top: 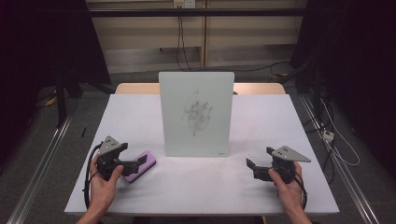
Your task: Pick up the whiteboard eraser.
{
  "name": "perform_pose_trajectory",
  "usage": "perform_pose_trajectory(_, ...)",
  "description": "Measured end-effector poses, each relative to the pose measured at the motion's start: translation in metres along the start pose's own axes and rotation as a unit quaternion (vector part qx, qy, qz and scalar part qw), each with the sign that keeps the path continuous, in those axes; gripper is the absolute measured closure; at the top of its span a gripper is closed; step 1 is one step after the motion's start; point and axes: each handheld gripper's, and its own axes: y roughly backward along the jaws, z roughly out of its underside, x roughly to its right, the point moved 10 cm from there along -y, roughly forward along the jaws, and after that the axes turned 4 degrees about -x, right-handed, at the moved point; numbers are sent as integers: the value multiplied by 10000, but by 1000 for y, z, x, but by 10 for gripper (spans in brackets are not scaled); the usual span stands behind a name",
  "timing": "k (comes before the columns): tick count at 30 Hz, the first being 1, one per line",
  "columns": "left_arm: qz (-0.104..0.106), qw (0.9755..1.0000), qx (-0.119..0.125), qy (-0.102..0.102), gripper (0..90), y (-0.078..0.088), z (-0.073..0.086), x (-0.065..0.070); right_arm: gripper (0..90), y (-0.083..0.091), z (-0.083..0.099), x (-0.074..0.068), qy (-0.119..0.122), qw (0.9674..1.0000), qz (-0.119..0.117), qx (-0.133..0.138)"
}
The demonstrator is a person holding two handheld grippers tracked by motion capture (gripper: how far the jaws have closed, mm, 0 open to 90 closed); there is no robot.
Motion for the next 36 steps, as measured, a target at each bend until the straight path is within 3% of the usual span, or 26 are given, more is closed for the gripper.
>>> perform_pose_trajectory(4, 15, 10000, -68, -14, 77, 1, -2, 0, 79, 0, 0, 1, 14, 10000, 32, 19)
perform_pose_trajectory(11, -41, 9994, -239, -254, 62, 6, -2, -3, 80, -1, 0, -1, 13, 10000, 22, -4)
perform_pose_trajectory(16, 60, 9983, -404, -404, 57, 7, 0, -1, 79, -2, 0, -1, 46, 10000, 31, -5)
perform_pose_trajectory(17, 73, 9974, -501, -519, 57, 7, 2, 0, 79, -2, 0, -1, 43, 10000, 25, -7)
perform_pose_trajectory(20, 122, 9969, -543, -558, 56, 7, 3, 2, 80, -2, 0, -1, 62, 10000, 25, -13)
perform_pose_trajectory(27, 157, 9922, -933, -814, 61, 5, 5, 6, 84, -3, -1, -4, 54, 10000, -6, -31)
perform_pose_trajectory(28, 235, 9917, -951, -832, 63, 5, 4, 7, 84, -3, -1, -4, 45, 10000, -18, -39)
perform_pose_trajectory(31, 184, 9899, -1078, -905, 66, 2, 3, 7, 83, -4, -1, -5, 64, 10000, -27, -50)
perform_pose_trajectory(34, 181, 9870, -1241, -1004, 66, -3, 3, 8, 83, -6, -1, -6, 78, 9999, -43, -59)
perform_pose_trajectory(35, 220, 9845, -1379, -1057, 66, -8, 3, 10, 83, -6, -1, -7, 85, 9999, -46, -61)
perform_pose_trajectory(36, 220, 9845, -1379, -1057, 67, -8, 3, 10, 83, -6, -1, -7, 103, 9999, -39, -68)
